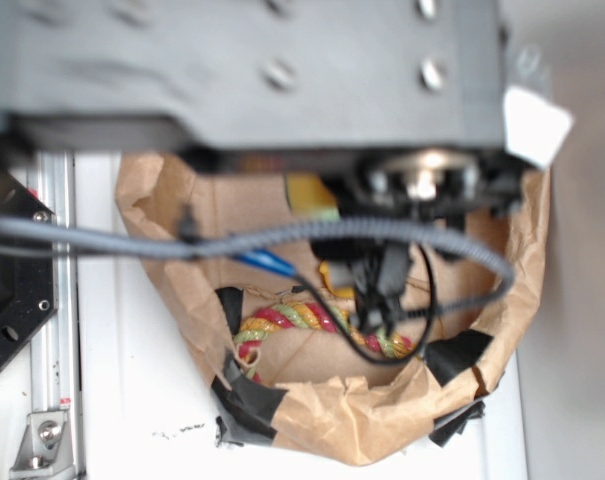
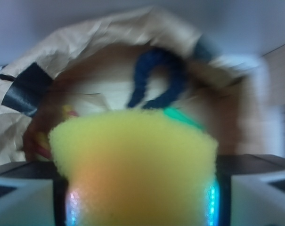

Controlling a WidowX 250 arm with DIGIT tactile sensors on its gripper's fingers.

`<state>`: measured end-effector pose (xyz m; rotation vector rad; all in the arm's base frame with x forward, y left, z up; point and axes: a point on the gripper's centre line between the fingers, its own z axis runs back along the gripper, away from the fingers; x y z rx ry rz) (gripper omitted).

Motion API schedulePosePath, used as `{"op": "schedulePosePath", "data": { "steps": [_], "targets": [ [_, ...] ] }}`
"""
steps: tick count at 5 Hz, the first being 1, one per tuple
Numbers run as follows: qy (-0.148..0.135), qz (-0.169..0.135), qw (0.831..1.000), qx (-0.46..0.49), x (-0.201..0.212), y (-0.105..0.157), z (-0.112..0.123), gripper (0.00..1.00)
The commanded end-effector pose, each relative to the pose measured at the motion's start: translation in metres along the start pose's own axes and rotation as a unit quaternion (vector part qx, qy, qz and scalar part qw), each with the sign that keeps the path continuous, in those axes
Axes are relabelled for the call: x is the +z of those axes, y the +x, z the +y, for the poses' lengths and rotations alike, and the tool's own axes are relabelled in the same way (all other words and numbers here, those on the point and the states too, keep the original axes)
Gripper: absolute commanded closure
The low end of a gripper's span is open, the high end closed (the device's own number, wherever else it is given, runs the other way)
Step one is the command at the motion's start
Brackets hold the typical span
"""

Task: Grab the green sponge.

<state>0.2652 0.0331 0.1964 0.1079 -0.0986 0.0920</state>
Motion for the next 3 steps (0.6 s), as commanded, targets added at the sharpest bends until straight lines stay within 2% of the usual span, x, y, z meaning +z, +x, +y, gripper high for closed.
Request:
{"op": "schedulePosePath", "data": {
  "steps": [1,3],
  "targets": [
    [0.000,-0.024,0.999,-0.025,0.015,-0.003,0.004,1.00],
    [-0.001,-0.017,1.000,-0.018,0.005,-0.004,0.000,1.00]
  ]
}}
